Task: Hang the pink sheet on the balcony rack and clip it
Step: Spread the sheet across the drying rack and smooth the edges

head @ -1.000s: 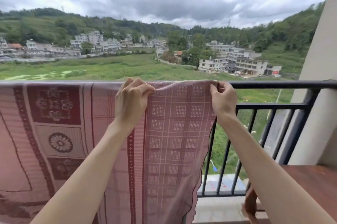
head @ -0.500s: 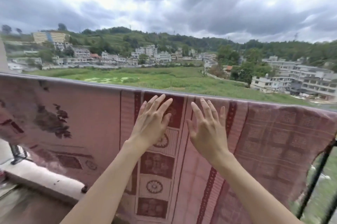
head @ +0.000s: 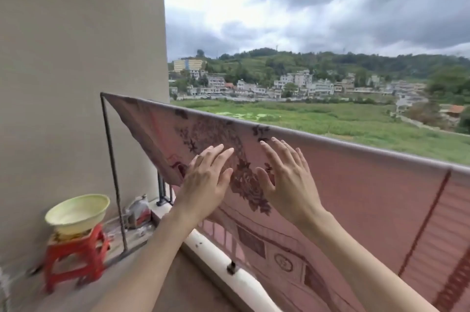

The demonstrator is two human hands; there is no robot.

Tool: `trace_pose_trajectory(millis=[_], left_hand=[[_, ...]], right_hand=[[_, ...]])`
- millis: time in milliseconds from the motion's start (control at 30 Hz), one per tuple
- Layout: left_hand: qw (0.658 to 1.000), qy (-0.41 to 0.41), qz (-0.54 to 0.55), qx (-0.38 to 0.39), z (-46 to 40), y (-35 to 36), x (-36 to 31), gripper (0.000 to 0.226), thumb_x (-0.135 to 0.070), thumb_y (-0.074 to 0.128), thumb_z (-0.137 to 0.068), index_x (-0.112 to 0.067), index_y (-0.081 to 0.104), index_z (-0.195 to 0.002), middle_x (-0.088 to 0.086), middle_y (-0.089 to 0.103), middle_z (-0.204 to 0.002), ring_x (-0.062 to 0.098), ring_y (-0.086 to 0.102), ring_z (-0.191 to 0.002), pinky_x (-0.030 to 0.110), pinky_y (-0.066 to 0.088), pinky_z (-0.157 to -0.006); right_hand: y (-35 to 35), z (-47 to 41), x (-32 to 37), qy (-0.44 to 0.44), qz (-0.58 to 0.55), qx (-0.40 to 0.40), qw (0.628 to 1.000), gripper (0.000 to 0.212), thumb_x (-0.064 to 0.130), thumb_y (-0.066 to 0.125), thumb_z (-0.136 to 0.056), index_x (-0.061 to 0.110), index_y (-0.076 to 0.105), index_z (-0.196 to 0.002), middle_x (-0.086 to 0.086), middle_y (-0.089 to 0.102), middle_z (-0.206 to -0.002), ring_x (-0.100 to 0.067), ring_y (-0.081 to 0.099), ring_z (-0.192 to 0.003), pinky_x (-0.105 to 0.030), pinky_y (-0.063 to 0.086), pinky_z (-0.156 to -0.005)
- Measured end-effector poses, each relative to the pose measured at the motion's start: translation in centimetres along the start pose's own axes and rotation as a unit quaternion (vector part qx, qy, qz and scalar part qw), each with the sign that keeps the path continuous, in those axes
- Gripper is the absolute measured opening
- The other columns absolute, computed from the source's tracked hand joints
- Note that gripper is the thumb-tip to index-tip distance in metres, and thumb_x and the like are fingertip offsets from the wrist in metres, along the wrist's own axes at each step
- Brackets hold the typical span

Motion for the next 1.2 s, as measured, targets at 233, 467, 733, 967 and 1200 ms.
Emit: trace_pose_trajectory(millis=[233,467,733,967,1200], left_hand=[[0.998,-0.062,-0.016,-0.012,-2.1,-1.5,14.7,0.04,-0.031,0.04,-0.096,-0.023,0.042,-0.135,-0.003,0.039,-0.143,0.014,0.03,-0.135,0.031,0.023,-0.112],[0.996,-0.059,-0.062,0.011,-8.9,-1.1,28.7,0.04,-0.034,0.037,-0.096,-0.028,0.038,-0.136,-0.007,0.034,-0.145,0.009,0.024,-0.136,0.028,0.021,-0.111],[0.995,-0.072,-0.071,-0.019,-15.3,-3.6,44.7,0.038,-0.029,0.038,-0.096,-0.026,0.041,-0.135,-0.006,0.037,-0.143,0.009,0.027,-0.135,0.03,0.024,-0.112],[0.998,-0.003,-0.056,0.024,-20.6,-1.3,57.2,0.037,-0.032,0.036,-0.096,-0.026,0.044,-0.132,-0.007,0.039,-0.142,0.011,0.025,-0.136,0.031,0.021,-0.111],[0.993,0.111,0.027,0.026,-28.2,0.3,63.1,0.034,-0.027,0.042,-0.093,-0.018,0.055,-0.124,0.002,0.048,-0.135,0.018,0.029,-0.136,0.041,0.027,-0.113]], right_hand=[[11.3,-10.3,7.4,-0.058,-0.048,0.033,0.997,0.051,0.034,0.045,-0.095,0.019,0.033,-0.143,-0.007,0.034,-0.149,-0.024,0.023,-0.141,-0.039,0.009,-0.117],[22.7,-22.4,13.1,-0.096,-0.055,0.036,0.993,0.051,0.034,0.045,-0.094,0.018,0.033,-0.142,-0.007,0.035,-0.148,-0.024,0.024,-0.14,-0.041,0.012,-0.117],[33.4,-34.9,20.3,-0.108,-0.043,0.055,0.992,0.049,0.035,0.042,-0.095,0.019,0.034,-0.14,-0.005,0.037,-0.146,-0.023,0.026,-0.139,-0.036,0.011,-0.116],[40.4,-42.8,22.8,-0.062,0.013,-0.003,0.998,0.032,0.028,0.046,-0.094,0.012,0.057,-0.12,-0.009,0.056,-0.128,-0.027,0.046,-0.123,-0.04,0.026,-0.109],[43.5,-45.0,21.3,0.153,0.146,-0.063,0.975,0.024,0.024,0.046,-0.092,0.009,0.064,-0.096,-0.012,0.07,-0.095,-0.031,0.063,-0.089,-0.038,0.04,-0.084]])
Point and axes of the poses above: each hand's wrist, its own z-axis away from the middle knuckle, its own y-axis out of the palm, x = y × z, the point moved 4 cm from there along -z, towards the middle knuckle
